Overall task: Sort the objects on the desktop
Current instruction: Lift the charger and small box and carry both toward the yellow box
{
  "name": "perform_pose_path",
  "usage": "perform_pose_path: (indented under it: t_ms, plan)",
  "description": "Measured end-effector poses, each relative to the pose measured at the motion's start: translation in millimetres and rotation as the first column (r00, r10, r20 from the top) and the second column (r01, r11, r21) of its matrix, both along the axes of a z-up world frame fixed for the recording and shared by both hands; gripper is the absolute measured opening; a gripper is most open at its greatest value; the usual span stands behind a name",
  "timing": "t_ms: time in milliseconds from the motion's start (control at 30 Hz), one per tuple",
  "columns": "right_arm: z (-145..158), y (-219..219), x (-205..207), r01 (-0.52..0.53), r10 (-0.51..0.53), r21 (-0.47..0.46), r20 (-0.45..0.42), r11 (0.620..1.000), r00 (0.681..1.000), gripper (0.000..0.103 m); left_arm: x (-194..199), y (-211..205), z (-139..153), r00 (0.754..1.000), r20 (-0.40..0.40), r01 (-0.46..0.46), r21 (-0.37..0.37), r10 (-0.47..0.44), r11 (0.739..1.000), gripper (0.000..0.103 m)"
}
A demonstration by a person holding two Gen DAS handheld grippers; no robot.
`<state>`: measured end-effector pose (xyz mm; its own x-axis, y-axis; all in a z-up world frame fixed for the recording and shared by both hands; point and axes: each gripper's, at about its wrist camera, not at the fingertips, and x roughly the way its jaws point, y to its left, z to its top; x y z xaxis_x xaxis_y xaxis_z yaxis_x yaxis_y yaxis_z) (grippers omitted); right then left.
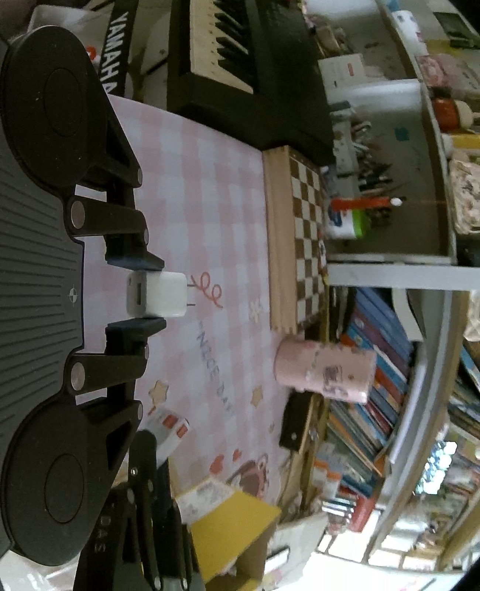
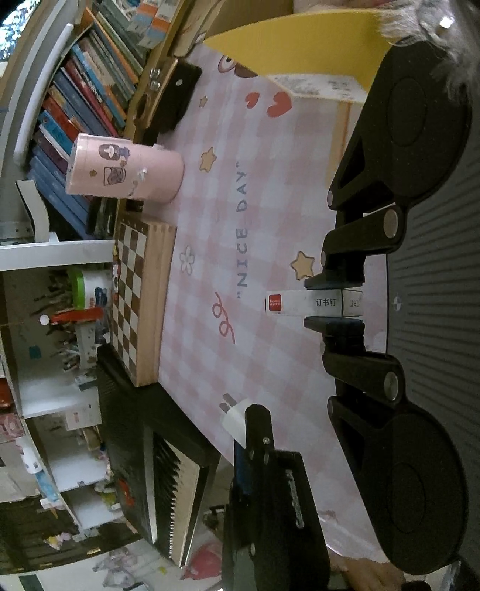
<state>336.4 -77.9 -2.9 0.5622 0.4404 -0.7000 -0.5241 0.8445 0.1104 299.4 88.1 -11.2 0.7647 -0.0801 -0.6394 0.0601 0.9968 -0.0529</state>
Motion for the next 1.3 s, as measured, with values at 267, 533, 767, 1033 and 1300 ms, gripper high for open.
perform_pose_path:
  t_ms: [267,533,767,1033,1300]
  plan:
    - [7,-3,-40,0.051,-0.051,0.000,0.001,0.999,0.999,0.013,-37,0,17,0.998,0.034,0.059,-0.050,-0.057,0.997,0.025]
    - [7,-1,-82,0.117,-0.117,-0.002,-0.016,0.993,0.993,0.013,-73,-1,17,0.991,0.037,0.132,-0.059,-0.130,0.990,0.025]
    - [7,6,-123,0.169,-0.169,0.003,-0.019,0.986,0.986,0.013,-108,6,18,0.981,0.044,0.192,-0.055,-0.190,0.980,0.025]
    - [7,16,-167,0.215,-0.215,0.005,-0.019,0.977,0.977,0.013,-143,15,20,0.969,0.055,0.245,-0.045,-0.243,0.968,0.025]
    - [5,24,-202,0.249,-0.249,0.004,-0.018,0.968,0.968,0.013,-169,19,20,0.957,0.059,0.286,-0.037,-0.283,0.958,0.025]
